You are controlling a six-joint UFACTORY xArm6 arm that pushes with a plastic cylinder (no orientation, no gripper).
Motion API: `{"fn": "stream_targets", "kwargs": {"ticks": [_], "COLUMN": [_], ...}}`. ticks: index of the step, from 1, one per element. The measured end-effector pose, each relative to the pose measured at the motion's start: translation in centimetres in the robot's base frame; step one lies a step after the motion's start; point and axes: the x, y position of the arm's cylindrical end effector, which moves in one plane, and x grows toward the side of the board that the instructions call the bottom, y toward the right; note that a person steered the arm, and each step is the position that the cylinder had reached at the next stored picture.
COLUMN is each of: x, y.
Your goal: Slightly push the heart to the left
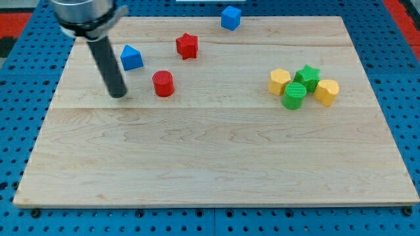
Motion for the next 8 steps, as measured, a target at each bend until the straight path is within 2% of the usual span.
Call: {"fn": "stream_targets", "kwargs": {"ticks": [1,2,3,4,5,6,7,8], "x": [-0.9,0.0,5.7,1.5,-4.8,-8.3,-8.4,-5.7], "y": [7.9,8.9,11.0,18.8,22.0,27.7,38.8,38.2]}}
